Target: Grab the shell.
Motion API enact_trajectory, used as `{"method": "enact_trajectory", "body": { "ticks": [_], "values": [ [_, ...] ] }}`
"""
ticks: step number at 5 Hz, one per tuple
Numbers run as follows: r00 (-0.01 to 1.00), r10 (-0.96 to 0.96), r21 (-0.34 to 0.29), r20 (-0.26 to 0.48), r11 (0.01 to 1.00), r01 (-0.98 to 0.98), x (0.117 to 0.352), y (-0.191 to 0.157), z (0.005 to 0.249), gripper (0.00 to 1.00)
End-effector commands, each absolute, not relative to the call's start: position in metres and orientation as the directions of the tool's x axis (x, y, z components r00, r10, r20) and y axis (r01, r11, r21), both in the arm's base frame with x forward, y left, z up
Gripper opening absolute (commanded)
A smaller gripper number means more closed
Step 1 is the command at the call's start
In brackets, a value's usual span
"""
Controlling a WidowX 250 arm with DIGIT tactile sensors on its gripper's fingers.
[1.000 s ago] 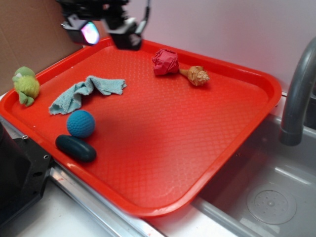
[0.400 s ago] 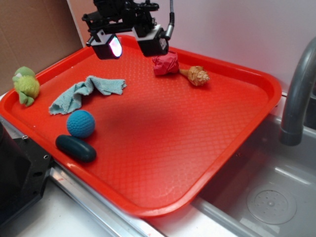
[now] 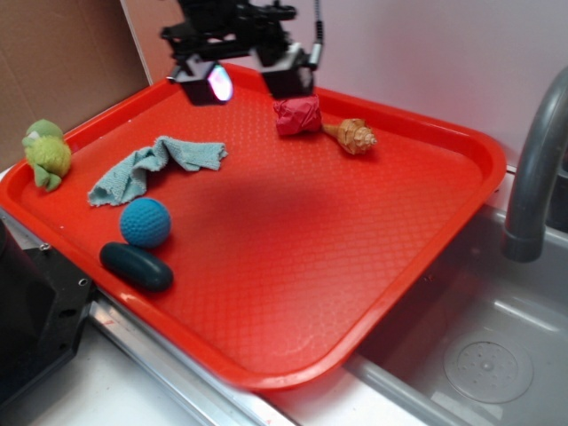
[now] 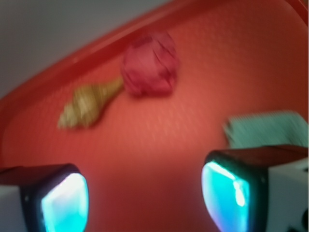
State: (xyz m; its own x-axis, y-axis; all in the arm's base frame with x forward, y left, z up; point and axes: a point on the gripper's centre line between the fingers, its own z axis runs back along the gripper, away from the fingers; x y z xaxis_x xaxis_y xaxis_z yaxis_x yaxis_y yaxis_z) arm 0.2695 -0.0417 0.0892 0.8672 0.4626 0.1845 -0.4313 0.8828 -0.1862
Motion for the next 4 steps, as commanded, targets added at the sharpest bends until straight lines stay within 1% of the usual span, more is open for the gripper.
{"method": "enact_trajectory", "body": {
  "ticks": [1,2,3,4],
  "values": [
    [0.826,0.501,-0.188,0.257,0.864,-0.466,0.319,-0.052,0.086,1.0],
    [0.832,0.494,-0.174,0.253,0.869,-0.463,0.334,-0.057,0.075,1.0],
    [0.842,0.488,-0.166,0.23,0.872,-0.461,0.343,-0.056,0.065,1.0],
    [0.856,0.483,-0.154,0.187,0.875,-0.46,0.35,-0.059,0.051,1.0]
  ]
}}
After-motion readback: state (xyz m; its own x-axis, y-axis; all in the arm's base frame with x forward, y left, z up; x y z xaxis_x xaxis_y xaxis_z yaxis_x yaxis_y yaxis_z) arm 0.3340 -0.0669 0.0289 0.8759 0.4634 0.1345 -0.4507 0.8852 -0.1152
